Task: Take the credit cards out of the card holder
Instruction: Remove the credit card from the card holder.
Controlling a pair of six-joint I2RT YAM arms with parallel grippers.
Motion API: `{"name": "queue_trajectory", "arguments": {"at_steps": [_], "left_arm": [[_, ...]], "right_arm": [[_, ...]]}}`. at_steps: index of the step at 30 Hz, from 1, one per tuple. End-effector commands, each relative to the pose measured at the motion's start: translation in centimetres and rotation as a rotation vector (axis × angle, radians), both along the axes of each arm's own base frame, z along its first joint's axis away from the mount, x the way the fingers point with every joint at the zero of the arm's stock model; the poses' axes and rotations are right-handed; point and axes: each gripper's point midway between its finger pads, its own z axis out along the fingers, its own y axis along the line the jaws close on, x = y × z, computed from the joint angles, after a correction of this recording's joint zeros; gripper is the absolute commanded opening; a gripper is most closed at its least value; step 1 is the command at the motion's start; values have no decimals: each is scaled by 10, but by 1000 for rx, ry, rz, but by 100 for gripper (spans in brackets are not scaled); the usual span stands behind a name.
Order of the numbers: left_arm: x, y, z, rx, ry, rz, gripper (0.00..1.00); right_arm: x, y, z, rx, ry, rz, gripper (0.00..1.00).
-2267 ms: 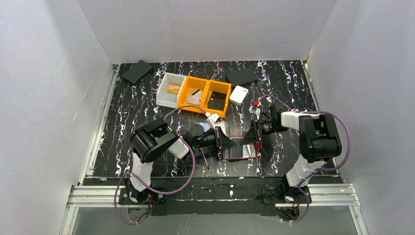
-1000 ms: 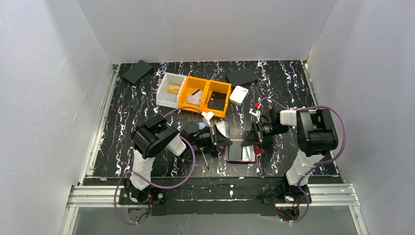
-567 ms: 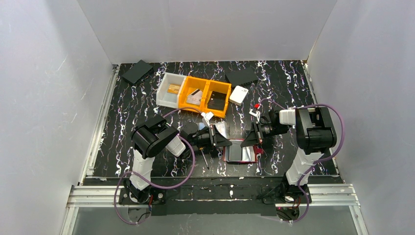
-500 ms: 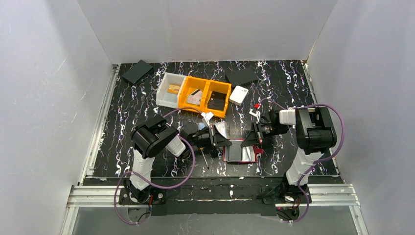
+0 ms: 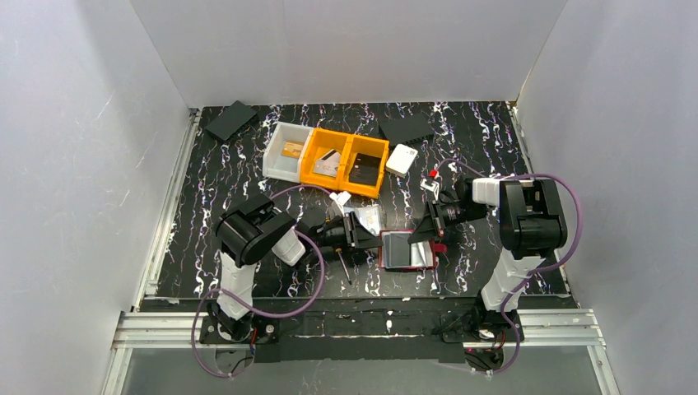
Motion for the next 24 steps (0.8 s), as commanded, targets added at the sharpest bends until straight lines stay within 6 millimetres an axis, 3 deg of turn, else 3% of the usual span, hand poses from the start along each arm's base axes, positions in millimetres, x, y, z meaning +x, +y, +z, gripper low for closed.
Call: {"name": "queue_trajectory", "arguments": {"at_steps": [1, 5, 11, 14, 16, 24], "left_arm": [[-6, 8, 23, -27, -45, 11, 28], [-15, 22, 28, -5, -99, 33, 44], [-25, 33, 37, 52, -291, 41, 53], [-24, 34, 46, 50, -344, 42, 70], [-23, 34, 45, 54, -348, 46, 97], [-32, 22, 44, 7, -326, -28, 98]], "right_arm": [[4, -1, 22, 29, -63, 21, 1], [-1, -3, 37, 49, -125, 79, 1], [-16, -6, 58, 99, -232, 159, 1], [-17, -6, 65, 112, -271, 169, 1], [-19, -5, 70, 115, -301, 172, 1], [-20, -3, 89, 133, -384, 163, 1]]}}
